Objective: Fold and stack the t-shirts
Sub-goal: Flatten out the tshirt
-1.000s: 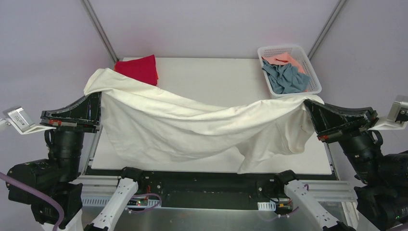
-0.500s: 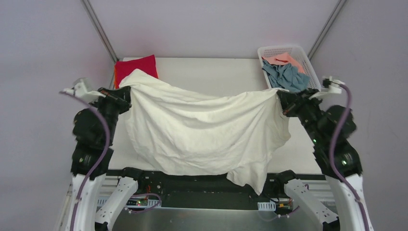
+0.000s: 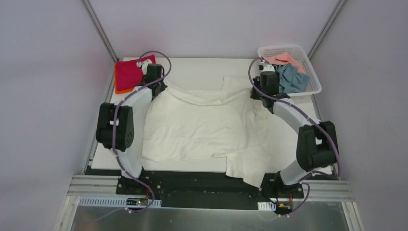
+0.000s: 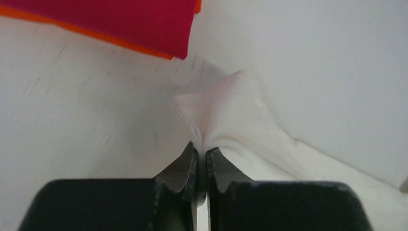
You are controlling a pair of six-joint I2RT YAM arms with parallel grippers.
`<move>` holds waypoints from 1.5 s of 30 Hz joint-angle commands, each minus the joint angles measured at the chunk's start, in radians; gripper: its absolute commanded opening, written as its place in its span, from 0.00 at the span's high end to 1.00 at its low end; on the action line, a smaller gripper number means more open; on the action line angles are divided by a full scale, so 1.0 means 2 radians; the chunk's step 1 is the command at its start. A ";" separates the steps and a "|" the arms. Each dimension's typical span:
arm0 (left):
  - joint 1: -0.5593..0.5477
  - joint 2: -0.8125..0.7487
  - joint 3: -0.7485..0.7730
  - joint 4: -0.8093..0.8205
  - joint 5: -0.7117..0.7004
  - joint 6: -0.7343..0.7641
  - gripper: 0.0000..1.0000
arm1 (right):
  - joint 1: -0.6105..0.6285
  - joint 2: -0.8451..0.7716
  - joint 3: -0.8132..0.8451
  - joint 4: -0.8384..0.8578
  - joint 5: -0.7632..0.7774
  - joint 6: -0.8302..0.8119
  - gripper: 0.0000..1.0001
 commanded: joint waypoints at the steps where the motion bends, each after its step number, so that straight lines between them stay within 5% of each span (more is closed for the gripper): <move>1: 0.007 0.077 0.113 0.009 -0.007 0.010 0.95 | -0.012 0.079 0.079 0.066 -0.001 -0.019 0.96; 4: 0.008 0.126 0.151 -0.017 -0.025 0.008 0.83 | -0.012 0.133 0.118 0.066 0.014 -0.021 0.94; 15: 0.025 0.223 0.259 -0.070 -0.064 -0.003 0.75 | -0.013 0.264 0.252 0.083 0.053 -0.044 0.90; 17: 0.026 0.229 0.276 -0.074 -0.059 0.008 0.62 | -0.014 0.276 0.278 0.074 0.050 -0.052 0.89; 19: 0.026 0.230 0.298 -0.086 -0.050 0.017 0.32 | -0.014 0.283 0.305 0.050 0.053 -0.051 0.82; 21: 0.026 0.218 0.305 -0.105 -0.034 0.020 0.22 | -0.014 0.278 0.327 0.006 0.058 -0.033 0.52; 22: 0.026 0.206 0.302 -0.108 -0.020 0.020 0.20 | -0.014 0.269 0.330 -0.010 0.057 -0.023 0.36; 26: 0.023 0.132 0.267 -0.116 0.051 0.023 0.01 | -0.013 0.196 0.291 -0.036 0.027 0.020 0.02; 35: 0.001 -0.066 0.138 -0.195 0.060 0.010 0.01 | -0.024 -0.031 0.122 -0.069 -0.016 0.162 0.00; 45: -0.002 -0.356 -0.171 -0.303 0.063 -0.142 0.01 | -0.047 -0.296 -0.118 -0.087 -0.006 0.308 0.00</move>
